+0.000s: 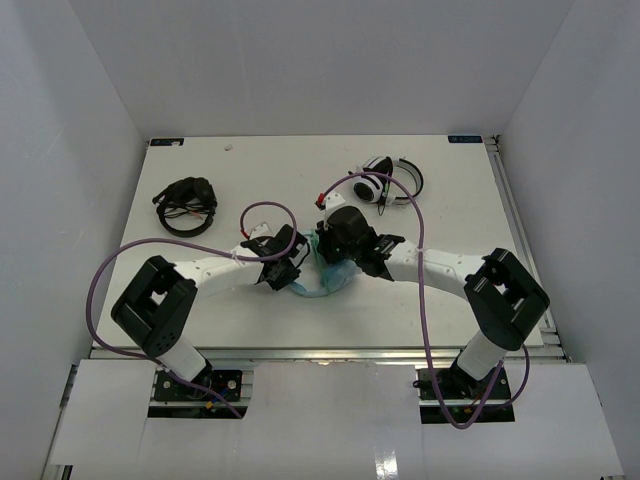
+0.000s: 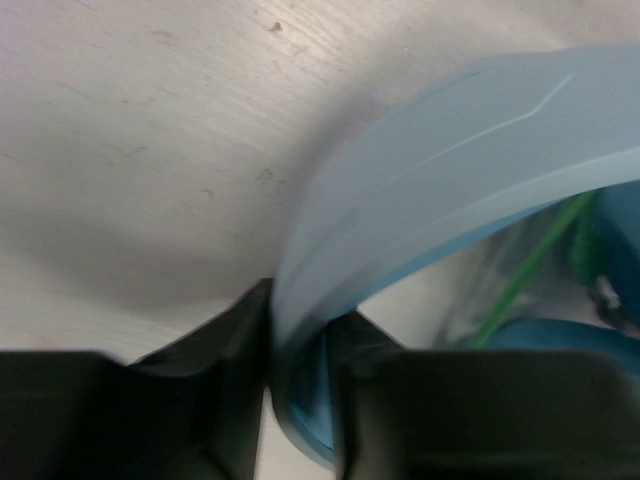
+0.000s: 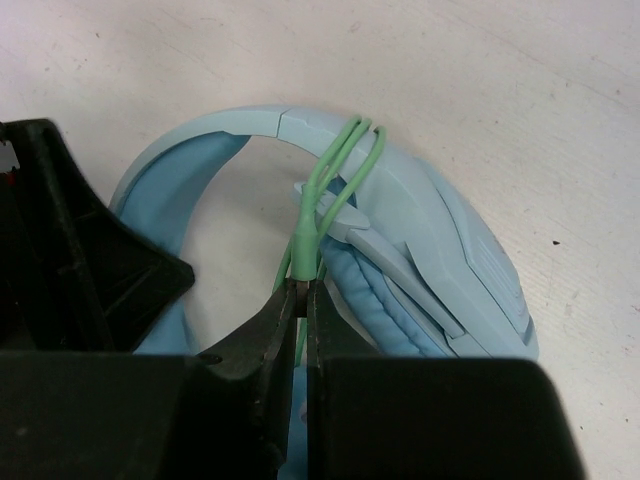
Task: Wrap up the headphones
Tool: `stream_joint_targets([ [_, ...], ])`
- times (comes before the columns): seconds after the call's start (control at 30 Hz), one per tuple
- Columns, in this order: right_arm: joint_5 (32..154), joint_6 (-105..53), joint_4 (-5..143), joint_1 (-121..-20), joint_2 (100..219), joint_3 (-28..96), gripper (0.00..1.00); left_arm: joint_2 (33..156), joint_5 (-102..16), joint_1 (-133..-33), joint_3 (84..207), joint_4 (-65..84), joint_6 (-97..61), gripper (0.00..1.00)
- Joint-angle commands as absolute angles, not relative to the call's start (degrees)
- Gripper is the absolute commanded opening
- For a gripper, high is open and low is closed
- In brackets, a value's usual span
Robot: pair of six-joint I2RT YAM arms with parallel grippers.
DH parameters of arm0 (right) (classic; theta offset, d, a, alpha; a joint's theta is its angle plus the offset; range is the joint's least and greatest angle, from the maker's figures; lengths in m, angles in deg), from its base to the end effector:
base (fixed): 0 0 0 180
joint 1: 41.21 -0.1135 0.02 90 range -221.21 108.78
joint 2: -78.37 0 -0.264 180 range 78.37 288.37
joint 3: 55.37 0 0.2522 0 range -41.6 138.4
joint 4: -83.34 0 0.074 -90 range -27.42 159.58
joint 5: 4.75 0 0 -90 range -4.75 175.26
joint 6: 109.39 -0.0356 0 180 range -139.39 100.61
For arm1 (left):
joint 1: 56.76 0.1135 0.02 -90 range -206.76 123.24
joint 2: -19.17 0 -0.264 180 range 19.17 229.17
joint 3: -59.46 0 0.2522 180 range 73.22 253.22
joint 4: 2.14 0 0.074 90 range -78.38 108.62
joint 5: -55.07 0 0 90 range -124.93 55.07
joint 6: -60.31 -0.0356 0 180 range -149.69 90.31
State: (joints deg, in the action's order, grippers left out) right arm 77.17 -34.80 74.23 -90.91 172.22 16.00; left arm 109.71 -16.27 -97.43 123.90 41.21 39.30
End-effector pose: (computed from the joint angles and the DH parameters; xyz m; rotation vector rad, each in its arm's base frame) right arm 0.2391 0.2742 0.2232 -0.5551 2.0885 0.5210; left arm 0.2249 -0.1783 0.1657 -0.7299 2.5682 -0.1429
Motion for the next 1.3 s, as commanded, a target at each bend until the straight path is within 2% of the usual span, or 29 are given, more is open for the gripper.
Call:
stream_joint_targets([
  [0.0, 75.8, -33.1, 73.4, -91.8, 172.4, 17.7, 0.08, 109.5, -19.0, -97.0, 124.7, 34.8, 41.2, 0.43],
  [0.27, 74.6, -32.5, 73.5, -91.8, 171.8, 17.2, 0.08, 107.4, -19.0, -97.0, 123.7, 34.3, 40.0, 0.64],
  [0.43, 74.4, -32.3, 74.0, -91.8, 172.0, 17.1, 0.08, 104.7, -16.6, -96.9, 123.3, 35.7, 38.7, 0.74],
  [0.6, 74.4, -32.3, 74.1, -91.8, 172.2, 17.0, 0.08, 101.3, -13.7, -96.7, 123.0, 38.7, 38.6, 0.77],
  [0.73, 73.8, -32.2, 74.4, -91.8, 171.9, 16.7, 0.08, 95.6, -11.8, -96.6, 121.9, 39.0, 36.2, 0.75],
  [0.97, 73.6, -32.0, 74.9, -91.9, 170.7, 15.9, 0.08, 86.5, -8.3, -95.4, 123.4, 37.9, 31.3, 0.63],
  [1.1, 74.0, -31.8, 75.7, -92.0, 170.3, 15.4, 0.08, 87.1, -11.1, -93.4, 125.8, 32.6, 26.2, 0.54],
  [1.27, 74.1, -32.0, 76.5, -92.1, 170.6, 15.5, 0.08, 92.6, -16.6, -90.5, 129.1, 26.8, 23.9, 0.51],
])
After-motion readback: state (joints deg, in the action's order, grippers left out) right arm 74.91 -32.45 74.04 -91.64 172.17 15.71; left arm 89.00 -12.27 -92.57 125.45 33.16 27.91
